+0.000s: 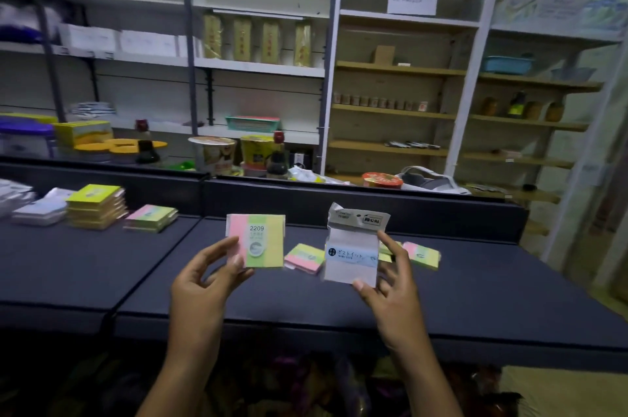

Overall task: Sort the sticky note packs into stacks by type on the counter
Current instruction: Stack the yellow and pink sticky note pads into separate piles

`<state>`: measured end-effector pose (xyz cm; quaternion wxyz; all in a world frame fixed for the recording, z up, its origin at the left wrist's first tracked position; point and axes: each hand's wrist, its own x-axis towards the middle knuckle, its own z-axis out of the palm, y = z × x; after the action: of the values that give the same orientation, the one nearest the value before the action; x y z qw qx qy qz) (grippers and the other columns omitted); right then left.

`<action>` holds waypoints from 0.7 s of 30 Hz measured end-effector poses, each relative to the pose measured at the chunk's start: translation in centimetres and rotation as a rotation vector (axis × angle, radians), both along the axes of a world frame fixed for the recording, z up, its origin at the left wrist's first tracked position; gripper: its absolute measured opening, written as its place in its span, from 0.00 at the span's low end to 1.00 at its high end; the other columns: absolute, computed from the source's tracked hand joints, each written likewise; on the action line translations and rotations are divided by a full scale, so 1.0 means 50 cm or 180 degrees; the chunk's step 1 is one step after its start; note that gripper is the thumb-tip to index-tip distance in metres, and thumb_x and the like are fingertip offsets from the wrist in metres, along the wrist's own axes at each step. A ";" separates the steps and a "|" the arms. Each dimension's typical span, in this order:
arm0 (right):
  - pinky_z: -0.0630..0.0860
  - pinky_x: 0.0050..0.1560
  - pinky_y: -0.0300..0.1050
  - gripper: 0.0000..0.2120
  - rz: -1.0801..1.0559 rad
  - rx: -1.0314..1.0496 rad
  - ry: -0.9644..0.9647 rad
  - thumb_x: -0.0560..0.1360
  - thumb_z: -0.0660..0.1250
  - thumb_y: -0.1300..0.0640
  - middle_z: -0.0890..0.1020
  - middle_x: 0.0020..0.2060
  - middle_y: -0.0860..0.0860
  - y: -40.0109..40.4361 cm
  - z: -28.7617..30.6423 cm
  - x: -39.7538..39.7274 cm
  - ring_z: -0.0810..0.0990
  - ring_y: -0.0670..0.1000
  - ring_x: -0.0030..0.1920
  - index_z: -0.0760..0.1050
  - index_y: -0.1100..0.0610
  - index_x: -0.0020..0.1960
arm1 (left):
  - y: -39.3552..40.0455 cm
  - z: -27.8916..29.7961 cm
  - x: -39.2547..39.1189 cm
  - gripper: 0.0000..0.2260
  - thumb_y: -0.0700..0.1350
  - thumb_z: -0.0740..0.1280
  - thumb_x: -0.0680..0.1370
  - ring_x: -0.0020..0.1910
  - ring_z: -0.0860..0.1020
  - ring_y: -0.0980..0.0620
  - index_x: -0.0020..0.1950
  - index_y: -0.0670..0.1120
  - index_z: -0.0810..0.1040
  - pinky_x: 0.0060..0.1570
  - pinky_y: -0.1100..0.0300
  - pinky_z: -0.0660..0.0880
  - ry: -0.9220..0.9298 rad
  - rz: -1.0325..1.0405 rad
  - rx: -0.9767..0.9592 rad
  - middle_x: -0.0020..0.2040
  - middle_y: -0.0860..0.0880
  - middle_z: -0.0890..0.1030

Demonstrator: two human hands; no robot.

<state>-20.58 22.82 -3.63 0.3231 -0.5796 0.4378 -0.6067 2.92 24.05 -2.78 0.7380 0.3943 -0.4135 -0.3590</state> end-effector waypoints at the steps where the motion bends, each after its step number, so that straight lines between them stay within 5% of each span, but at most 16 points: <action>1: 0.79 0.47 0.32 0.35 0.0036 0.0012 0.0019 0.75 0.69 0.72 0.79 0.58 0.47 0.014 0.000 0.022 0.81 0.37 0.54 0.65 0.43 0.72 | 0.019 0.000 0.024 0.11 0.39 0.70 0.76 0.45 0.86 0.50 0.58 0.47 0.81 0.47 0.58 0.83 0.0008 0.0015 0.0018 0.46 0.54 0.87; 12: 0.78 0.45 0.30 0.36 0.0275 -0.0034 0.0036 0.75 0.68 0.71 0.76 0.57 0.44 0.140 0.016 0.250 0.79 0.32 0.52 0.64 0.41 0.72 | 0.202 0.001 0.251 0.15 0.34 0.70 0.75 0.50 0.85 0.45 0.60 0.45 0.81 0.49 0.58 0.82 0.0085 0.0144 -0.0073 0.49 0.44 0.86; 21: 0.79 0.47 0.31 0.35 0.0626 -0.0119 0.0187 0.76 0.68 0.69 0.77 0.58 0.47 0.143 0.034 0.410 0.81 0.36 0.52 0.63 0.39 0.72 | 0.277 0.018 0.399 0.18 0.31 0.70 0.74 0.53 0.84 0.50 0.61 0.46 0.80 0.54 0.57 0.80 -0.0003 0.0506 -0.0155 0.51 0.51 0.86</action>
<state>-0.09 29.98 -1.95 0.3573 -0.6432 0.3767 -0.5628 22.89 37.89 -1.90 0.7734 0.4080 -0.3898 -0.2889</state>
